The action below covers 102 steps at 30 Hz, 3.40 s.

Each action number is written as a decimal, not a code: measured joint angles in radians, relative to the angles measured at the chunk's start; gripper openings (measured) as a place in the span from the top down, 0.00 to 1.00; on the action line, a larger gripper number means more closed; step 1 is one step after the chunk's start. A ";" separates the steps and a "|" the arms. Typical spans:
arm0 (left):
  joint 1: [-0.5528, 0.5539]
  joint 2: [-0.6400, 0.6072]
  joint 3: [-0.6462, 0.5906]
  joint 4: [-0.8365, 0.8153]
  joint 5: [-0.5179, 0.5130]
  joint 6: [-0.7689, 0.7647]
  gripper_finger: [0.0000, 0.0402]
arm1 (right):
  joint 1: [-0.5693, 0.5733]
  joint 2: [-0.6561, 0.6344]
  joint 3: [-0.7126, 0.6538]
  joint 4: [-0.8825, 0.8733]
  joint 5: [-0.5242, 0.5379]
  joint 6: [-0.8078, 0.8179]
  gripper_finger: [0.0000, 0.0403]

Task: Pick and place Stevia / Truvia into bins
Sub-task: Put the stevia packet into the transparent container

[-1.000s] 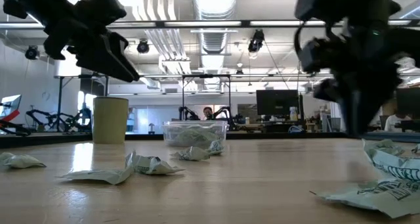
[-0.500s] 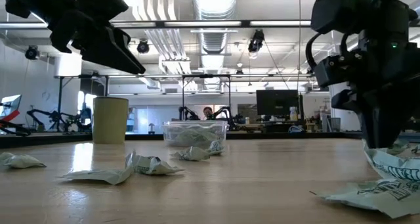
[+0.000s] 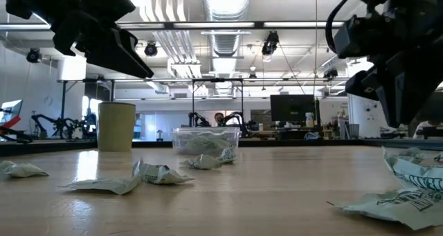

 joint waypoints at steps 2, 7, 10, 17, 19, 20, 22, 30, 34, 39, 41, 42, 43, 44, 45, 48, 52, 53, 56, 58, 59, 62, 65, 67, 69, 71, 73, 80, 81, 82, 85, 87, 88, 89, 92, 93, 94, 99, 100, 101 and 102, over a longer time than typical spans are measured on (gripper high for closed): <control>0.000 0.000 0.000 0.000 0.000 0.000 0.63 | 0.012 -0.004 -0.003 0.002 0.001 0.001 0.83; 0.000 0.000 0.000 0.000 0.000 0.000 0.63 | 0.041 0.018 -0.015 0.001 0.086 0.001 0.83; 0.000 0.000 0.000 0.000 0.000 0.000 0.63 | 0.042 0.044 -0.018 -0.002 0.126 0.000 0.83; 0.000 0.000 0.000 0.000 0.000 0.000 0.63 | 0.042 0.063 -0.018 -0.032 0.132 0.051 0.83; 0.000 0.000 0.000 0.000 0.000 0.000 0.63 | 0.042 0.063 -0.019 -0.052 0.134 0.074 0.81; 0.000 0.000 0.000 0.000 0.000 0.000 0.63 | 0.042 0.063 -0.021 -0.054 0.138 0.084 0.80; 0.000 0.000 0.000 0.000 0.000 0.000 0.63 | 0.042 0.063 -0.026 -0.052 0.155 0.098 0.77; 0.000 0.000 0.000 0.000 0.000 0.000 0.63 | 0.042 0.063 -0.070 0.015 0.158 0.113 0.64; 0.000 0.000 0.000 0.000 0.000 0.000 0.63 | 0.042 0.063 -0.085 0.042 0.151 0.113 0.60; 0.000 0.000 0.000 0.000 0.000 0.000 0.63 | 0.042 0.063 -0.087 0.045 0.151 0.113 0.58; 0.000 0.000 0.000 0.000 0.000 0.000 0.63 | 0.042 0.063 -0.087 0.045 0.151 0.113 0.61; 0.000 0.000 0.000 0.000 0.000 0.000 0.63 | 0.042 0.063 -0.089 0.047 0.151 0.112 0.62; 0.000 0.000 0.000 0.000 0.000 0.000 0.63 | 0.042 0.063 -0.090 0.047 0.152 0.112 0.64; 0.000 0.000 0.000 0.000 0.000 0.000 0.63 | 0.042 0.063 -0.092 0.047 0.153 0.111 0.67; 0.000 0.000 0.000 0.000 0.000 0.000 0.63 | 0.042 0.063 -0.093 0.049 0.153 0.110 0.69; 0.000 0.000 0.000 0.000 0.000 0.000 0.63 | 0.042 0.063 -0.097 0.050 0.154 0.105 0.78; 0.000 0.000 0.000 0.000 0.000 0.000 0.63 | 0.042 0.063 -0.100 0.055 0.155 0.098 0.90; 0.000 0.000 0.000 0.000 0.000 0.000 0.63 | 0.042 0.063 -0.100 0.056 0.155 0.089 0.92; 0.000 0.000 0.000 0.000 0.000 0.000 0.63 | 0.044 0.063 -0.100 0.059 0.155 0.068 0.97; 0.000 0.000 0.000 0.000 0.000 0.000 0.63 | 0.044 0.063 -0.101 0.060 0.160 0.052 0.98; 0.000 0.000 0.000 0.000 0.000 0.000 0.63 | 0.044 0.063 -0.101 0.060 0.171 0.044 0.98; 0.000 0.000 0.000 0.000 0.000 0.002 0.63 | 0.043 0.062 -0.101 0.060 0.190 0.024 0.98; 0.000 0.000 0.000 0.000 0.000 0.003 0.63 | 0.044 0.057 -0.096 0.060 0.209 -0.009 0.98; 0.000 0.000 0.000 0.000 0.000 0.003 0.63 | 0.044 0.051 -0.086 0.059 0.224 -0.032 0.98; 0.000 0.000 0.000 0.000 0.000 0.003 0.63 | 0.044 0.043 -0.073 0.060 0.248 -0.066 0.98; 0.000 0.000 0.000 0.001 0.000 0.003 0.63 | 0.044 0.036 -0.055 0.060 0.288 -0.106 0.98; 0.000 0.000 0.000 0.000 0.000 0.003 0.63 | 0.044 0.029 -0.031 0.061 0.355 -0.158 0.98; 0.000 0.000 -0.001 0.000 0.000 0.004 0.63 | 0.033 0.022 0.048 0.237 0.713 -0.412 0.98; 0.000 0.000 -0.001 0.000 -0.001 0.004 0.63 | 0.026 0.022 0.051 0.296 0.742 -0.455 0.98; 0.000 0.000 -0.001 0.000 -0.001 0.004 0.63 | 0.017 0.021 0.051 0.358 0.757 -0.502 0.98; 0.000 0.000 -0.001 0.000 0.000 0.003 0.63 | -0.022 0.022 0.051 0.541 0.758 -0.618 0.98; 0.000 0.000 -0.001 0.000 -0.001 0.004 0.63 | -0.056 0.028 0.051 0.637 0.757 -0.669 0.98; 0.000 0.000 -0.001 0.000 -0.001 0.004 0.63 | -0.075 0.033 0.051 0.674 0.757 -0.688 0.98; 0.000 0.000 -0.001 0.000 -0.001 0.004 0.63 | -0.095 0.039 0.051 0.711 0.757 -0.703 0.98; 0.000 0.000 -0.001 0.000 -0.001 0.004 0.63 | -0.161 0.059 0.051 0.788 0.705 -0.728 0.98; 0.000 0.000 -0.001 0.001 -0.001 0.004 0.63 | -0.187 0.069 0.051 0.810 0.661 -0.730 0.98; 0.000 0.000 -0.001 0.000 -0.001 0.004 0.63 | -0.213 0.080 0.051 0.832 0.610 -0.729 0.98; 0.000 0.000 -0.001 0.000 -0.001 0.004 0.63 | -0.323 0.159 0.051 0.936 0.446 -0.722 0.98; 0.000 0.000 -0.001 0.000 -0.001 0.004 0.63 | -0.341 0.180 0.051 0.965 0.435 -0.722 0.98; 0.000 0.000 -0.001 0.000 -0.001 0.004 0.63 | -0.357 0.202 0.051 0.993 0.423 -0.723 0.98; 0.000 0.000 -0.001 -0.001 -0.001 0.004 0.63 | -0.372 0.221 0.051 1.008 0.411 -0.725 0.98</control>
